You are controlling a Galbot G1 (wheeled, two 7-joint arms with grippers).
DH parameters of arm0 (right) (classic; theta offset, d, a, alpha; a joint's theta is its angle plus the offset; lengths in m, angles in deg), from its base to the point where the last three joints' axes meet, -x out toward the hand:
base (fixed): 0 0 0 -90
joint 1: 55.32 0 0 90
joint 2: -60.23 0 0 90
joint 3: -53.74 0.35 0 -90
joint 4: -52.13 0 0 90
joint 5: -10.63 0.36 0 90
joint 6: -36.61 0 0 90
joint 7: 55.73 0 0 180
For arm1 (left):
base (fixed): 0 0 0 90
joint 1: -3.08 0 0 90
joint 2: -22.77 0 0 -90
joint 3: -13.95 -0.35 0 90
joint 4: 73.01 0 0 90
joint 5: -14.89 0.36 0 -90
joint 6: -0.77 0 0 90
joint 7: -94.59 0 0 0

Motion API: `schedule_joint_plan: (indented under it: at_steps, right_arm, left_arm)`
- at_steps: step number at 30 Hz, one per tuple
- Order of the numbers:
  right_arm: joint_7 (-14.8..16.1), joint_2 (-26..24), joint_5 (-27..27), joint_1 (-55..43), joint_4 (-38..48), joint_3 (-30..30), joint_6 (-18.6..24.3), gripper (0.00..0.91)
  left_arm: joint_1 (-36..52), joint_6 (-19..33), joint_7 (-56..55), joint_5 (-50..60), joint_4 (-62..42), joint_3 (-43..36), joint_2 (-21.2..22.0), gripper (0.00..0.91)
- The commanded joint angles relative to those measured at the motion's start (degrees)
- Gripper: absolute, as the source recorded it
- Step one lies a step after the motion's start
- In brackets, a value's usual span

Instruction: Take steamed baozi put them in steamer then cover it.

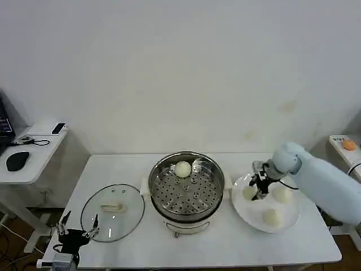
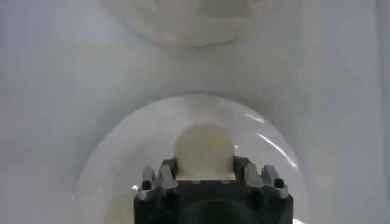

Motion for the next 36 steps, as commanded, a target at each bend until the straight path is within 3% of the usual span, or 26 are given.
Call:
schedule_joint_plan:
  at_steps: [1, 7, 13, 28, 36]
  right_arm:
    - [1.3, -1.16, 13.07, -23.95, -6.05, -12.75, -2.73, 0.615]
    - [1.4, 5.98, 20.38, -31.23, -5.97, -16.43, -5.95, 0.615]
    - [0.84, 13.59, 26.86, -31.11, -4.6, -16.79, -9.97, 0.615]
    - [-1.21, 30.66, 26.24, -22.57, 4.35, -22.0, -12.26, 0.615]
    - [-1.98, 34.85, 23.65, -18.57, 8.12, -23.97, -11.88, 0.615]
  left_arm:
    - [2.26, -0.09, 0.09, 0.8, -0.85, -0.96, 0.45, 0.907]
    - [2.26, -0.1, 0.2, 0.43, 0.13, -0.71, 0.14, 0.907]
    - [2.04, -0.24, 0.33, 0.11, 1.89, -0.55, 0.67, 0.907]
    - [1.87, -0.02, 0.01, -0.49, 3.43, 0.07, 2.04, 0.907]
    - [2.4, -0.04, -0.07, -0.69, 3.43, -0.01, 2.42, 0.907]
